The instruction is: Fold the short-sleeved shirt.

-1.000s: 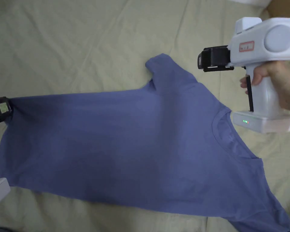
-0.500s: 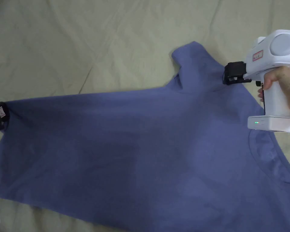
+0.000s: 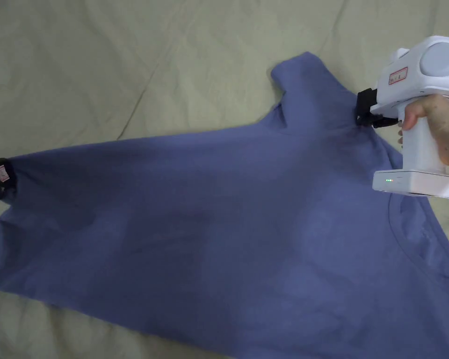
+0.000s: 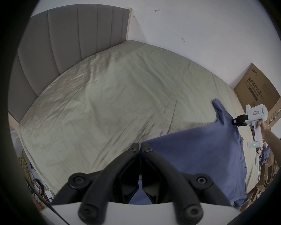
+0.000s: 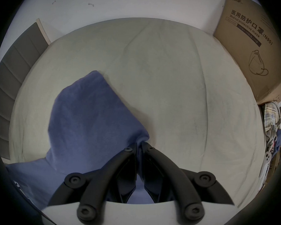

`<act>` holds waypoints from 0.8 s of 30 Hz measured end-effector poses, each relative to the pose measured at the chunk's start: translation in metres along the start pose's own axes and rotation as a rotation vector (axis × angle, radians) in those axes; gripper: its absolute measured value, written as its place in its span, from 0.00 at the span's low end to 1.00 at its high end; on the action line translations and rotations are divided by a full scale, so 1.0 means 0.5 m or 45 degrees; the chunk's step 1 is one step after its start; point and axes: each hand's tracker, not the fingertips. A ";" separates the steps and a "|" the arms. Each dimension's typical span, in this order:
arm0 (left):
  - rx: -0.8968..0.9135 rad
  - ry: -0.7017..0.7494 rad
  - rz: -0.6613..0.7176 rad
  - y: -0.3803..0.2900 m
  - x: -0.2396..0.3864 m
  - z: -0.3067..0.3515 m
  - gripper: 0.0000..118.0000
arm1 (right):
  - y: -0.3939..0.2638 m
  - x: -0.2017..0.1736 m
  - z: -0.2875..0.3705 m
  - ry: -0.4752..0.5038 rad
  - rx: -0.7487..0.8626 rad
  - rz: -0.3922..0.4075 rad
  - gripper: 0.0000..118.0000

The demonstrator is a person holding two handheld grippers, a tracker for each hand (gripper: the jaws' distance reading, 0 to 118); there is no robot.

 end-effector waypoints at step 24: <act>0.376 -0.272 -0.047 0.128 0.061 0.327 0.00 | -0.322 0.135 0.937 0.205 0.675 -0.006 0.03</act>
